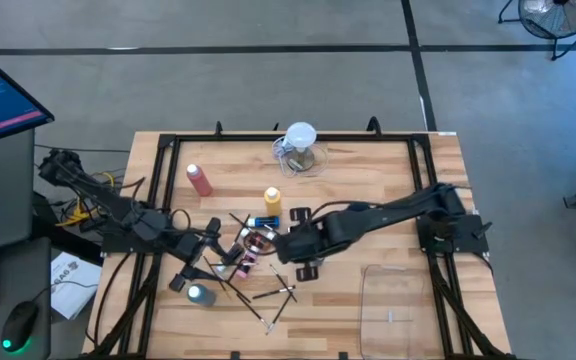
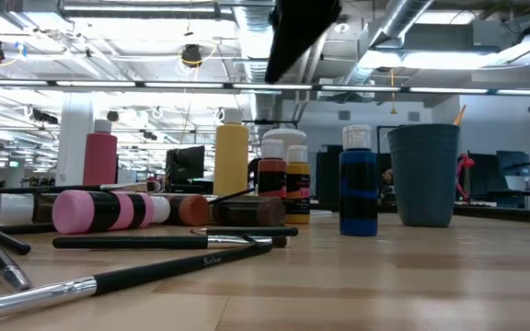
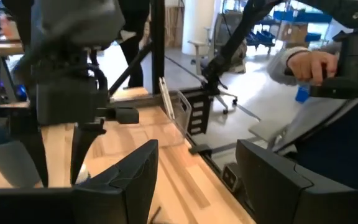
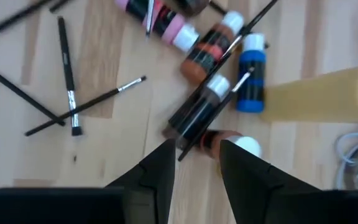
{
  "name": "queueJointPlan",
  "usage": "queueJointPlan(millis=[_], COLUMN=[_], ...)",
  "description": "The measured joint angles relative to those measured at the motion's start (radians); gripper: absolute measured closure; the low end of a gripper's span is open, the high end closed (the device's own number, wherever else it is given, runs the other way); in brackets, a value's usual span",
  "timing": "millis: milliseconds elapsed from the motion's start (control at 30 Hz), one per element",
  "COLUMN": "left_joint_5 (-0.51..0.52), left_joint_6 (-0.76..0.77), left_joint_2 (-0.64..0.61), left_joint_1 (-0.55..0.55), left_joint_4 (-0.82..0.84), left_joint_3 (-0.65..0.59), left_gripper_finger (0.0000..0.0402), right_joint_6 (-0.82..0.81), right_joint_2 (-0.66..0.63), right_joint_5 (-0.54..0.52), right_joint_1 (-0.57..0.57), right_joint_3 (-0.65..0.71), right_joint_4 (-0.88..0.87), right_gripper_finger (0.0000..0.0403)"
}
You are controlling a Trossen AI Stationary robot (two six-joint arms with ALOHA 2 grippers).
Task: Pick & Place Paint Supplies
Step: Put the black silver paintbrush into the blue cup
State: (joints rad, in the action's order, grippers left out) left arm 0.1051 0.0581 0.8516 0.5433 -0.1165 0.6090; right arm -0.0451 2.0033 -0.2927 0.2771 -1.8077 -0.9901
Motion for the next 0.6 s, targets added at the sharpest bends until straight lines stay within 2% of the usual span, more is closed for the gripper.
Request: queueJointPlan(millis=[233, 600], left_joint_5=[0.004, 0.009], left_joint_6=[0.002, 0.011], left_joint_2=[-0.021, -0.021], left_joint_1=[0.023, 0.022], left_joint_4=[0.037, 0.032], left_joint_3=[0.0, 0.0], left_gripper_finger=[0.0198, 0.0198], right_joint_6=[-0.005, -0.221], right_joint_2=[0.005, -0.025], right_joint_5=[0.005, 0.031], right_joint_1=[0.028, 0.169], right_joint_3=[-0.001, -0.001], right_joint_4=[0.025, 0.073], right_gripper_finger=[0.0285, 0.0285])
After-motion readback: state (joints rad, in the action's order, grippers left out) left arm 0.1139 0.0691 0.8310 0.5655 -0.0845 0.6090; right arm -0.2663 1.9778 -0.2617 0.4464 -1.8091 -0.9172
